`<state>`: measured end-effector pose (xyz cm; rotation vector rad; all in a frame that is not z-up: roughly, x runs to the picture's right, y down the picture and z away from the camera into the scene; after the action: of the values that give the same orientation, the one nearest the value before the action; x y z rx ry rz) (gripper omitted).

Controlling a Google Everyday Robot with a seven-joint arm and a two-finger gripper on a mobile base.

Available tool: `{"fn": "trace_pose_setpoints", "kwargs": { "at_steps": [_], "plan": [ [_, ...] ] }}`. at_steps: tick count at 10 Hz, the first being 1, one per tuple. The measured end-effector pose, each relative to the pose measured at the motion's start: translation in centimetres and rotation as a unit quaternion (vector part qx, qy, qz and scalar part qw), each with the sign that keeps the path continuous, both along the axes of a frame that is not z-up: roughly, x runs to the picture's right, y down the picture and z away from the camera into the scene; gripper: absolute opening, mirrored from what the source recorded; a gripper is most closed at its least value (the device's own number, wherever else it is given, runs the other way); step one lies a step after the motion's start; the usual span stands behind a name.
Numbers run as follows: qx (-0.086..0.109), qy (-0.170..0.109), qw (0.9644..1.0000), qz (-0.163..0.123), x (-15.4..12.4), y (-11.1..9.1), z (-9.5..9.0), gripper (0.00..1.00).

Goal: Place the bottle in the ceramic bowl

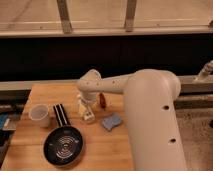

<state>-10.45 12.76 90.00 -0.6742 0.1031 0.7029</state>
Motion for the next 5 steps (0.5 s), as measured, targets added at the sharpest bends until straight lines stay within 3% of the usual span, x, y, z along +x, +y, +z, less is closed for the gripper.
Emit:
{"fn": "trace_pose_setpoints", "kwargs": {
  "at_steps": [2, 5],
  "plan": [
    [-0.005, 0.003, 1.0, -0.002, 0.9, 0.6, 0.5, 0.78],
    [0.009, 0.003, 0.9998, -0.02, 0.7, 1.4, -0.6, 0.49]
  ]
}}
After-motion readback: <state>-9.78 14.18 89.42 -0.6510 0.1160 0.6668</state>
